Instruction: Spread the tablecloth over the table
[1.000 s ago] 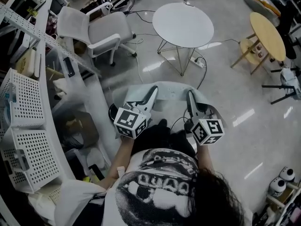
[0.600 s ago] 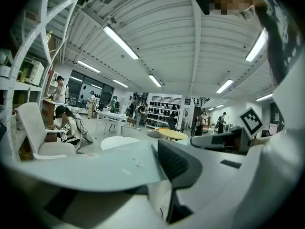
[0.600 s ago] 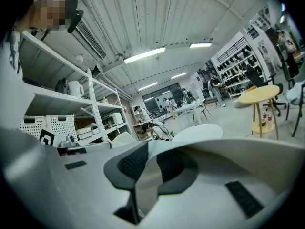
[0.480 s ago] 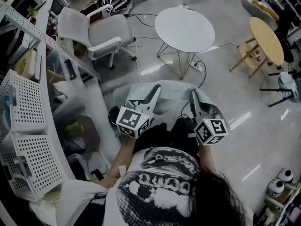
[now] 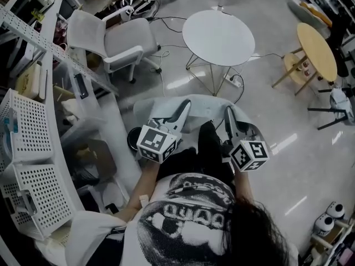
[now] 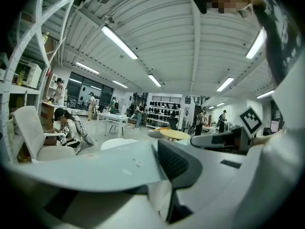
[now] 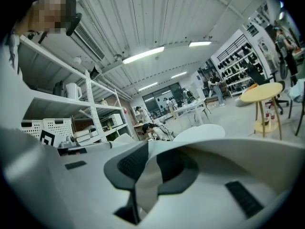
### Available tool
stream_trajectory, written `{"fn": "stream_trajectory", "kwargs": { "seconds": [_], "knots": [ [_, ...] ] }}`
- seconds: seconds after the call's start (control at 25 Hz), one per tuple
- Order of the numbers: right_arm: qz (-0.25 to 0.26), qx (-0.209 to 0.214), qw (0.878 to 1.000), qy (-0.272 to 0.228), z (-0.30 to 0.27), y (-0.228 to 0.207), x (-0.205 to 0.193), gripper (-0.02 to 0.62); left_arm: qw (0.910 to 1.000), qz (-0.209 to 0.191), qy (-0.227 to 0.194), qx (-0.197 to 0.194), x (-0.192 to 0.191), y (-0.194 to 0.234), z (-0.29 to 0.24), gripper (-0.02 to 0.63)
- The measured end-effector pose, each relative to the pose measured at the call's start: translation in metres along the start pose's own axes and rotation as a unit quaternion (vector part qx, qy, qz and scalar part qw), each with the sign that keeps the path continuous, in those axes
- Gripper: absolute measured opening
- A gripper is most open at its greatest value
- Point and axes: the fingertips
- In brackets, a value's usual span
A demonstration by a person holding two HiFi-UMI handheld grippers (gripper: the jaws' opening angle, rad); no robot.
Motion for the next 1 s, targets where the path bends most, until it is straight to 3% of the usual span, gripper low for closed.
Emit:
{"fn": "stream_trajectory", "kwargs": {
  "seconds": [0.44,0.76,1.0],
  "knots": [
    [-0.003,0.009,1.000,-0.007,-0.057,-0.052,0.037,0.055,1.0000,0.004,0.007,-0.001,0.013,0.025,-0.078,0.063],
    [-0.017,0.026,0.999,-0.021,-0.126,-0.104,0.095,0.052,1.0000,-0.002,0.002,-0.004,0.046,0.061,-0.168,0.063],
    [-0.023,0.036,0.998,-0.045,-0.170,-0.135,0.141,0.052,0.9995,-0.028,-0.010,-0.012,0.078,0.086,-0.231,0.063]
  ]
}}
Point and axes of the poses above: the fingertips, and each gripper's own axes: z backward along the fingers, y to its left, x out of its top, and after that the axes turned 5 degrees about -z, right-handed
